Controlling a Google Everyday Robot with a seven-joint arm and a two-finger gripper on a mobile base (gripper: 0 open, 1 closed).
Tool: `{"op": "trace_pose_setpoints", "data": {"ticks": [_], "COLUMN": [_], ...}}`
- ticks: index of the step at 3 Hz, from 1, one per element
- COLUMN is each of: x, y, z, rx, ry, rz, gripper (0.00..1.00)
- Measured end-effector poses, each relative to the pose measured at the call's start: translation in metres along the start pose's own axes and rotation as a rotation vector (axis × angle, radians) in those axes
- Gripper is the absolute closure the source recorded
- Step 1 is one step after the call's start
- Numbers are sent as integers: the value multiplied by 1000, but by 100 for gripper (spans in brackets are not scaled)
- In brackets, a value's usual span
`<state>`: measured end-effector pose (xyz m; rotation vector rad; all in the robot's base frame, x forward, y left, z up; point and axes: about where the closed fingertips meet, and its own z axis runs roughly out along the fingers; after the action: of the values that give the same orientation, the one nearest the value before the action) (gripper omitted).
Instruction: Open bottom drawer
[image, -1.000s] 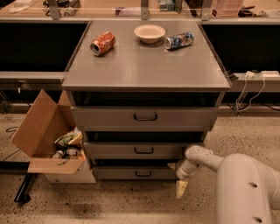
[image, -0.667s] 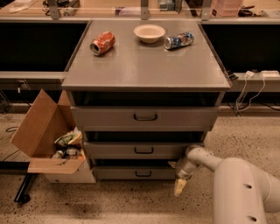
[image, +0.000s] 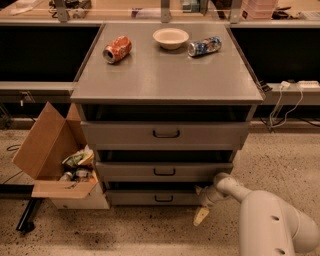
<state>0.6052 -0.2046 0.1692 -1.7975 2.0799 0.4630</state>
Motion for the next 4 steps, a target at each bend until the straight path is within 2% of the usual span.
{"op": "trace_pose_setpoints", "data": {"ticks": [1, 3, 4], "x": [-1, -8, -9], "y": [0, 6, 20], "z": [1, -4, -14], "rx": [1, 11, 9], "ry": [-6, -12, -13], "rz": [11, 24, 24], "gripper": [16, 63, 86]}}
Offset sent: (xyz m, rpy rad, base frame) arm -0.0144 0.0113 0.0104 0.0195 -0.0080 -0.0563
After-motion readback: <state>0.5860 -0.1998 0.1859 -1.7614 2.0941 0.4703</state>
